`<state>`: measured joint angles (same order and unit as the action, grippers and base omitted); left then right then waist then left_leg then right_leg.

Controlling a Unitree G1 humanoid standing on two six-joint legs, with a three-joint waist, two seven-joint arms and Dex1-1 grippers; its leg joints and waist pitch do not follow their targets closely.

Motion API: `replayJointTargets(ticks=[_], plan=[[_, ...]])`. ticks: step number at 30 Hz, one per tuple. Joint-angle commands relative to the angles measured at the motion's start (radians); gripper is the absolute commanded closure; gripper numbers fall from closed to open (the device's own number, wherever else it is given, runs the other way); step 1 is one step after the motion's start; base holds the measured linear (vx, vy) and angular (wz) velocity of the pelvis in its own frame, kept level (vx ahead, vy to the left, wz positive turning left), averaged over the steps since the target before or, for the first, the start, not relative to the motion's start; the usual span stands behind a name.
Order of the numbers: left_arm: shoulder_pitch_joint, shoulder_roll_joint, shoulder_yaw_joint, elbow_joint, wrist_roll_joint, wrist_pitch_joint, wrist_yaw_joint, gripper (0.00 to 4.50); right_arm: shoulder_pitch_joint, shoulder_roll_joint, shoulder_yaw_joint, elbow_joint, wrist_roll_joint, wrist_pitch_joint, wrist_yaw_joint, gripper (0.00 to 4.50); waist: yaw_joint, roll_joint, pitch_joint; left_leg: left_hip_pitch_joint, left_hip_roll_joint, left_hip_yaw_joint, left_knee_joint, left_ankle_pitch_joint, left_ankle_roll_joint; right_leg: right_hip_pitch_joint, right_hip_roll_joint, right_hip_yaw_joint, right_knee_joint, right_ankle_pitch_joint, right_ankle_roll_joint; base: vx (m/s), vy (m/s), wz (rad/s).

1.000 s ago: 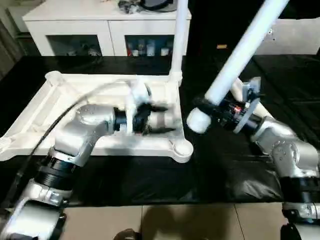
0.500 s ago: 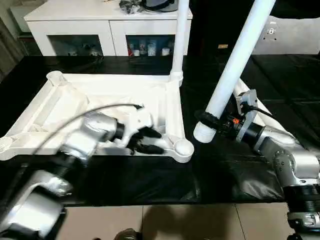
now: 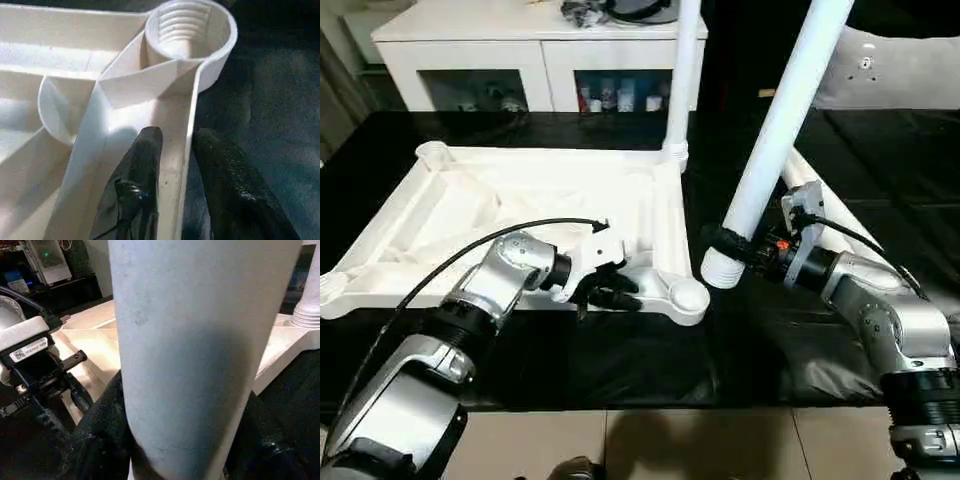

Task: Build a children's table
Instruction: Insert table leg to table base

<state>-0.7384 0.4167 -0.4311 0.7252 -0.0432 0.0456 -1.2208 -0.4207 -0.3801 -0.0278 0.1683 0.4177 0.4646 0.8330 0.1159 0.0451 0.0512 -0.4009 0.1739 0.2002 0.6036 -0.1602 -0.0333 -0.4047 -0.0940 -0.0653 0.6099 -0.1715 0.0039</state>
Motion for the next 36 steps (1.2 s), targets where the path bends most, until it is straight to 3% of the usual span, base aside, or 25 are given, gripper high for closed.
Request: replayJointTargets(ticks=[1,10,16,20,21,25,26,27,30,36], plan=[[-0.017,-0.005,0.007,0.015,0.017,-0.016,-0.008,3.59,-0.005,-0.009,0.007,-0.009,-0.009,-0.009,0.004,2.61,0.002,0.0,-0.074,0.035,0.056,-0.032,-0.081,-0.31,-0.016,0.041,-0.067,0.04,-0.069,-0.231,-0.229,0.0,0.0,0.0],[-0.008,-0.014,0.019,0.018,0.024,0.015,0.017,4.32,-0.017,-0.002,0.003,-0.005,-0.002,0.004,-0.003,2.61,0.002,0.0,-0.073,0.037,0.057,-0.032,-0.081,-0.323,-0.017,0.038,-0.068,0.041,-0.071,-0.241,-0.231,0.0,0.0,0.0],[-0.002,-0.058,0.049,-0.013,0.007,0.185,0.093,4.49,-0.04,0.004,0.007,0.008,-0.006,0.013,-0.011,2.61,0.0,-0.003,-0.071,0.037,0.058,-0.033,-0.082,-0.327,-0.02,0.038,-0.07,0.041,-0.072,-0.263,-0.233,0.0,0.0,0.0],[0.012,-0.106,0.073,-0.07,0.004,0.285,0.204,4.5,-0.06,0.002,0.016,0.022,-0.018,0.01,-0.011,2.61,-0.009,-0.008,-0.073,0.03,0.054,-0.033,-0.077,-0.285,0.002,0.045,-0.068,0.039,-0.071,-0.234,-0.237,0.0,0.0,0.0],[0.02,-0.117,0.073,-0.092,0.007,0.301,0.221,4.5,-0.066,-0.001,0.023,0.03,-0.025,0.007,-0.004,2.61,-0.011,-0.014,-0.072,0.029,0.054,-0.031,-0.077,-0.279,0.007,0.045,-0.067,0.039,-0.073,-0.236,-0.237,0.0,0.0,0.0],[0.047,-0.13,0.064,-0.15,0.035,0.291,0.248,4.5,-0.08,-0.011,0.046,0.056,-0.053,-0.012,0.01,2.61,-0.019,-0.012,-0.072,0.025,0.054,-0.032,-0.076,-0.255,0.027,0.046,-0.064,0.038,-0.075,-0.237,-0.228,0.0,0.0,0.0],[0.062,-0.122,0.048,-0.173,0.058,0.247,0.244,4.5,-0.087,-0.014,0.052,0.074,-0.064,-0.022,0.012,2.61,-0.019,-0.018,-0.073,0.027,0.053,-0.03,-0.074,-0.252,0.031,0.045,-0.063,0.039,-0.078,-0.239,-0.226,0.0,0.0,0.0],[0.074,-0.113,0.035,-0.188,0.071,0.206,0.234,4.5,-0.092,-0.017,0.056,0.085,-0.07,-0.027,0.015,2.61,-0.018,-0.014,-0.072,0.026,0.054,-0.033,-0.075,-0.252,0.032,0.045,-0.066,0.038,-0.078,-0.251,-0.222,0.0,0.0,0.0],[0.101,-0.085,0.017,-0.221,0.078,0.135,0.208,4.5,-0.098,-0.024,0.069,0.116,-0.083,-0.043,0.033,2.61,-0.02,-0.013,-0.072,0.027,0.055,-0.032,-0.077,-0.265,0.028,0.043,-0.064,0.038,-0.078,-0.262,-0.212,0.0,0.0,0.0],[0.115,-0.054,0.002,-0.244,0.094,0.121,0.209,4.5,-0.098,-0.013,0.089,0.152,-0.097,-0.079,0.066,2.61,-0.02,-0.006,-0.071,0.029,0.056,-0.032,-0.079,-0.3,0.013,0.039,-0.064,0.039,-0.077,-0.265,-0.216,0.0,0.0,0.0]])
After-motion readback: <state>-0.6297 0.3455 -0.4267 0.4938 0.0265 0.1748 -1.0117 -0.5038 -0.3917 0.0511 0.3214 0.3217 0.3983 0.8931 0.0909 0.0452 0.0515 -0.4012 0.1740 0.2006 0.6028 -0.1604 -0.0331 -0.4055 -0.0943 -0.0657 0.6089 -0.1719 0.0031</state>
